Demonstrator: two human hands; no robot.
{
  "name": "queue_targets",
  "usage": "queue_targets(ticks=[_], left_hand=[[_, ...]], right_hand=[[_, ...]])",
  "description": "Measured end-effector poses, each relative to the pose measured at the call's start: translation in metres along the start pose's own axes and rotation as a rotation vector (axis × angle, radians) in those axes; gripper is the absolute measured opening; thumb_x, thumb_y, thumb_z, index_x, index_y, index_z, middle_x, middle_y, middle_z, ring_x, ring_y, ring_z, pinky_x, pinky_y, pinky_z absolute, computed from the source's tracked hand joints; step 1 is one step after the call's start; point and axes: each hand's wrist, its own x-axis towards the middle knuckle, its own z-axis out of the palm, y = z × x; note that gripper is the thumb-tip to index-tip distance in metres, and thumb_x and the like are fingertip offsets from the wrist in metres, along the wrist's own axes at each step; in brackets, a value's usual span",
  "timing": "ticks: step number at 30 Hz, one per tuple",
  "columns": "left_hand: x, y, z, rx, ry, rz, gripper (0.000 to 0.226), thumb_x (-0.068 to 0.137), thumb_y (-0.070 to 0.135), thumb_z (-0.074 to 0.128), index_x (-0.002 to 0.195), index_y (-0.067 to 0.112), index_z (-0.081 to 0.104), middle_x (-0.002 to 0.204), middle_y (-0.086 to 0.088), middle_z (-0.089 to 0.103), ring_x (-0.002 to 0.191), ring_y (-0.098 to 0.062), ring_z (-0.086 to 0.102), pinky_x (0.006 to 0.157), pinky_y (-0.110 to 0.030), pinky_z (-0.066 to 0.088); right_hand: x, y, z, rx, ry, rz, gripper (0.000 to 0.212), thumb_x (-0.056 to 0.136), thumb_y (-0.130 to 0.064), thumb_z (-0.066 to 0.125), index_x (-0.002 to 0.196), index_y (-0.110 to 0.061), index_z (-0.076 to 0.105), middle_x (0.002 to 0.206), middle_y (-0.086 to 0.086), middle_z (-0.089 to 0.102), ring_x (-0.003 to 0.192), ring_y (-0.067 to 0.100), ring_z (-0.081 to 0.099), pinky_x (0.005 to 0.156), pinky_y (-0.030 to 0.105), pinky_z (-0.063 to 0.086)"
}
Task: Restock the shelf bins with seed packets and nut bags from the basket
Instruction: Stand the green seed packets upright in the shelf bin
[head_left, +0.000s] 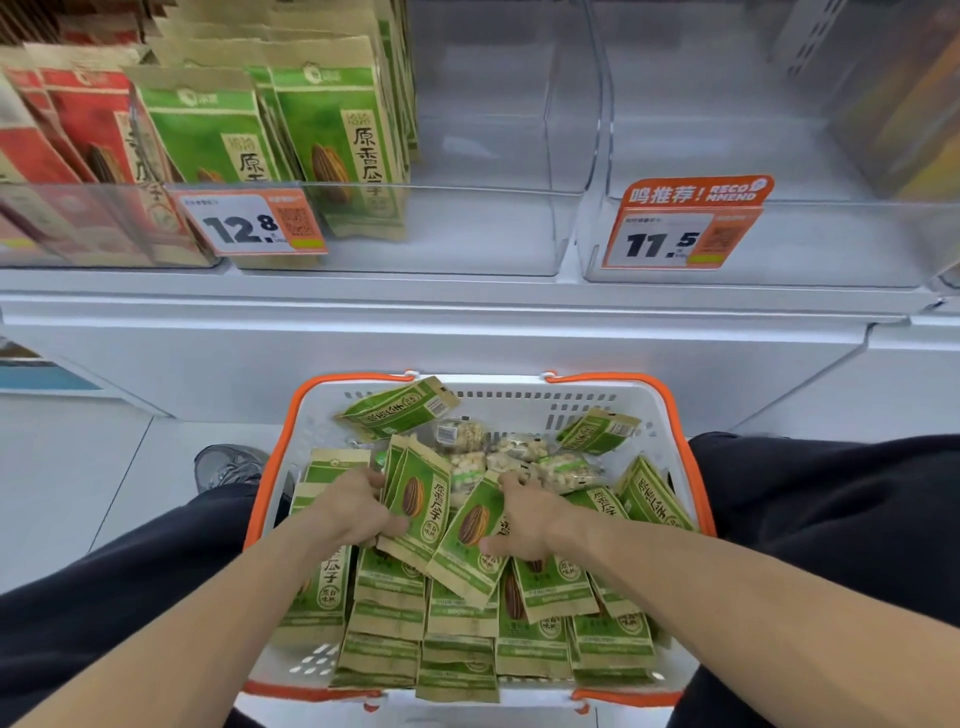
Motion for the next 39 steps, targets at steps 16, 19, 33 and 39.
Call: queue_targets(ticks=[16, 19, 33, 39], left_hand=[[-0.016, 0.026, -0.002, -0.121, -0.241, 0.111, 0.042, 0.084, -0.007, 0.067, 0.119, 0.013, 0.054, 0.108, -0.008, 0.070, 0.097, -0.021, 0.067, 0.089, -0.033, 0.055], [-0.030, 0.048, -0.013, -0.185, -0.300, 0.158, 0.046, 0.079, -0.008, 0.066, 0.120, 0.013, 0.058, 0.108, -0.012, 0.073, 0.096, -0.029, 0.071, 0.087, -0.043, 0.057], [-0.107, 0.143, -0.096, -0.554, -0.707, 0.509, 0.061, 0.078, 0.025, 0.062, 0.138, 0.015, 0.055, 0.141, -0.024, 0.051, 0.123, -0.045, 0.049, 0.107, -0.068, 0.032], [-0.118, 0.162, -0.080, -0.214, -0.158, 0.661, 0.068, 0.066, 0.057, 0.078, 0.125, 0.030, 0.057, 0.117, 0.010, 0.071, 0.108, -0.008, 0.067, 0.101, -0.039, 0.051]], right_hand=[[-0.040, -0.028, -0.067, 0.200, 0.091, -0.133, 0.075, 0.067, -0.028, 0.090, 0.131, -0.009, 0.056, 0.125, 0.006, 0.062, 0.116, 0.028, 0.058, 0.098, 0.031, 0.045], [-0.059, -0.026, -0.104, 0.281, 0.194, -0.205, 0.060, 0.064, -0.023, 0.093, 0.115, -0.017, 0.061, 0.106, 0.001, 0.062, 0.096, 0.021, 0.060, 0.082, 0.028, 0.046], [-0.156, -0.029, -0.210, 0.662, 0.504, -0.512, 0.046, 0.066, -0.011, 0.091, 0.102, -0.010, 0.063, 0.090, 0.006, 0.076, 0.083, 0.019, 0.073, 0.072, 0.032, 0.062], [-0.163, -0.034, -0.207, 0.507, 0.660, -0.562, 0.042, 0.066, -0.034, 0.091, 0.097, -0.029, 0.063, 0.091, -0.009, 0.068, 0.084, 0.007, 0.066, 0.078, 0.038, 0.059]])
